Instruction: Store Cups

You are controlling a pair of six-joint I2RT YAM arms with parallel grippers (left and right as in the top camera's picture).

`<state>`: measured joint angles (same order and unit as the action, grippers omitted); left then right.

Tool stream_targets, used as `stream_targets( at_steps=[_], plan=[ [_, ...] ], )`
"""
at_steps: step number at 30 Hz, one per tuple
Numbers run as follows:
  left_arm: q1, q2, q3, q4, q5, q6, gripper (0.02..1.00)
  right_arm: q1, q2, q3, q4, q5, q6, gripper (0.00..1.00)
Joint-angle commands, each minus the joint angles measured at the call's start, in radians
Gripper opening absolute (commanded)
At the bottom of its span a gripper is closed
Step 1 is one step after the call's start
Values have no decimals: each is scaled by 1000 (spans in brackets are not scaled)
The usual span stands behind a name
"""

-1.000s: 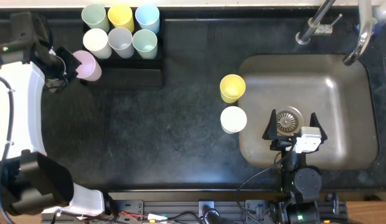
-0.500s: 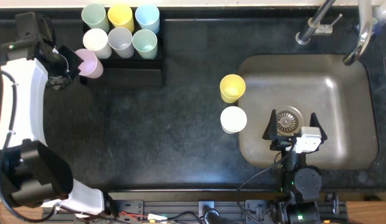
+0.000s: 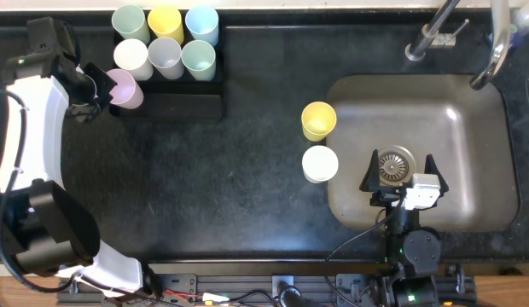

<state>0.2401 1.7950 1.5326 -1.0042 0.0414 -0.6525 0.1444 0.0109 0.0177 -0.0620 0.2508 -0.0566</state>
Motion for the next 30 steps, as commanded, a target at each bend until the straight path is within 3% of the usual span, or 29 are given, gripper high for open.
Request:
stream_targets(
  at_steps=[1,16,17,18,19,20,21,30],
  plan=[
    [3,40,-8,5,-2,-7,36,-4,-6,-13,7,2,-3,996],
    [1,104,-8,39,-10,-7,36,-4,-6,-13,7,2,-3,998],
    [1,104,-8,39,-10,-7,86,-4,-6,-13,7,2,-3,998],
    [1,104,-8,39,-10,-7,222,-4,-6,-13,7,2,-3,998],
    [1,104,-8,39,-9,-8,485,-4,-6,-13,7,2,-3,996],
    [1,104,-8,39,-9,-7,851,-4,-6,-13,7,2,-3,996],
    [0,104,-8,38,-9,-8,1000,-4,-6,-13,7,2,-3,998],
    [-11,64,-7,26,26,-7,998,-4,-6,-13,7,2,-3,998]
  ],
)
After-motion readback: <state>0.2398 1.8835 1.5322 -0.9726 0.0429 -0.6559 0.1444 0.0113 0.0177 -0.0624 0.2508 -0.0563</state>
